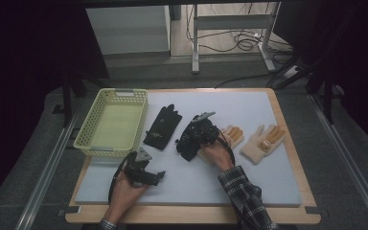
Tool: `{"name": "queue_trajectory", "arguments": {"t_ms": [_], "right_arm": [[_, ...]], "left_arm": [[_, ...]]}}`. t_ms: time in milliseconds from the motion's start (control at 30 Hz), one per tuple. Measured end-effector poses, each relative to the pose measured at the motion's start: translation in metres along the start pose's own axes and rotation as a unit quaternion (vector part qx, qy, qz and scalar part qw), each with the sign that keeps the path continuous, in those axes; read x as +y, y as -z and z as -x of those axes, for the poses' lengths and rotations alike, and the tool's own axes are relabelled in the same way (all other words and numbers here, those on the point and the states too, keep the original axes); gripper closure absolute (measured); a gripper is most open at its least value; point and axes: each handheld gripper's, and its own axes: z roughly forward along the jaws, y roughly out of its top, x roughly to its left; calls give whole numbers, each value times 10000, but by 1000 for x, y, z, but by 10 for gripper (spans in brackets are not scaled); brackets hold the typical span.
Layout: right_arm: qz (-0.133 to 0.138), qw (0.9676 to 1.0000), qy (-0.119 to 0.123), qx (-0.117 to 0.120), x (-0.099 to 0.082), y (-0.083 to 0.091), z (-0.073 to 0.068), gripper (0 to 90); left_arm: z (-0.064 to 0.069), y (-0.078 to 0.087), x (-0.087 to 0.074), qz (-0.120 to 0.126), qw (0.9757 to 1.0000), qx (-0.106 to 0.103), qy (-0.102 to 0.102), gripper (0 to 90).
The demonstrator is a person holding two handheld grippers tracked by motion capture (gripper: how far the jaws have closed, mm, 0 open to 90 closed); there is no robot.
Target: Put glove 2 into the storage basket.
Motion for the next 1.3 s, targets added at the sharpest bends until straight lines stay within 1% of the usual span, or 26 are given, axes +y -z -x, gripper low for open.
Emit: {"name": "queue_trajectory", "arguments": {"t_ms": [33,100,200,267,333,367,500,533,567,600,633,667,700,733,767,833,867,900,1000,1033,1100,1133,1200,1233,1267,1300], "right_arm": [[53,9999,36,81,1,4,-2,774],[147,9994,189,243,3,15,-9,773],[179,9979,429,458,3,31,-23,772],[148,9966,598,547,0,39,-32,771],[98,9957,651,647,-6,46,-41,769],[64,9947,673,772,-14,50,-48,768],[-11,9937,700,881,-26,50,-56,756],[-56,9931,732,918,-32,47,-58,729],[-104,9925,737,967,-38,42,-60,601],[-104,9925,737,967,-38,42,-60,601],[-87,9926,697,986,-40,41,-60,557],[-21,9924,579,1086,-40,42,-58,490],[17,9921,515,1140,-38,43,-57,467],[88,9918,456,1187,-36,46,-54,446],[242,9921,376,1168,-28,51,-50,425],[311,9926,337,1122,-21,52,-48,421],[311,9926,337,1122,-21,52,-48,421],[317,9930,335,1089,-17,51,-46,423],[268,9937,348,1027,-5,40,-41,497],[253,9943,358,974,2,33,-39,538],[245,9944,348,966,5,30,-39,549],[258,9948,355,921,13,22,-38,575],[277,9950,356,892,21,14,-37,596],[277,9950,356,892,21,14,-37,596],[282,9951,351,884,25,10,-37,606],[249,9952,324,890,33,3,-37,621]], "left_arm": [[0,0,0,-5,10000,-2,-3,29],[0,0,0,-10,10000,2,-7,29],[0,0,0,6,10000,6,2,29],[0,0,0,6,10000,4,-1,29],[0,0,0,14,10000,2,5,29],[0,0,0,21,10000,6,13,29],[0,0,0,-1,10000,2,-11,29],[0,0,0,3,10000,3,-10,29],[0,0,0,4,10000,3,-11,29],[0,0,0,4,10000,3,-11,29],[0,0,0,2,10000,2,-15,29],[0,0,0,1,10000,2,-16,29],[0,0,0,0,10000,2,-16,29],[0,0,0,14,10000,0,4,29],[0,0,0,15,10000,5,5,29],[0,0,0,13,10000,3,3,29],[0,0,0,13,10000,3,3,29],[0,0,0,11,10000,3,1,29],[0,0,0,7,10000,7,-6,29],[0,0,0,7,10000,7,-6,29],[0,0,0,7,10000,6,-4,29],[0,0,0,3,10000,1,2,29],[0,0,0,14,10000,-2,12,29],[0,0,0,-9,10000,-2,-15,29],[0,0,0,-5,10000,-5,-12,29],[0,0,0,-4,10000,-5,-12,29]]}}
